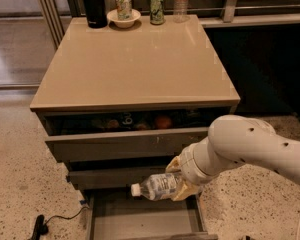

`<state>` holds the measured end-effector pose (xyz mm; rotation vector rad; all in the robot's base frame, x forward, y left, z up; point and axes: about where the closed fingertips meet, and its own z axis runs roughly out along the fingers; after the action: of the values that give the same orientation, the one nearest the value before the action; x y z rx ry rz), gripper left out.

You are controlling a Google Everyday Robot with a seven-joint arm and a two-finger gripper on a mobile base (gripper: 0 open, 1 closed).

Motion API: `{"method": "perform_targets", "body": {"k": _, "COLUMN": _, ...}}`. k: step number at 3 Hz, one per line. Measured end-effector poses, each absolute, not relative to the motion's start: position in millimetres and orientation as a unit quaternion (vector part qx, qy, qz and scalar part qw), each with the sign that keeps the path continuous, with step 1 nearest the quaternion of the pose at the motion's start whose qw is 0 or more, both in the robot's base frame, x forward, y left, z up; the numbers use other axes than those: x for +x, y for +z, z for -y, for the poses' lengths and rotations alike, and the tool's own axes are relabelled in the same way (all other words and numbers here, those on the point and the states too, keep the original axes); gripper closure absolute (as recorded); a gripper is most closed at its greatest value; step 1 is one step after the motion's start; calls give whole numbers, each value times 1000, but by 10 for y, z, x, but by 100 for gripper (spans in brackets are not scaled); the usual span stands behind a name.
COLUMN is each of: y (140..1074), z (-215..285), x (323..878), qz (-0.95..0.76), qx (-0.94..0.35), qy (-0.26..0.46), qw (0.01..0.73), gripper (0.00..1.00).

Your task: Place blue plastic bottle into bottom drawer

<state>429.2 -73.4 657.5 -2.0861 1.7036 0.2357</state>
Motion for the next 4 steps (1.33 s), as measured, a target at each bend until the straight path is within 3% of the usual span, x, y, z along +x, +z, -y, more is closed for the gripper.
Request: {"method": "perform_targets", "body": {"k": 4, "y": 5677, "z": 766, "x": 4553, "qz": -625, "qx": -742, "qy": 96, "qw": 224, "gripper": 100}}
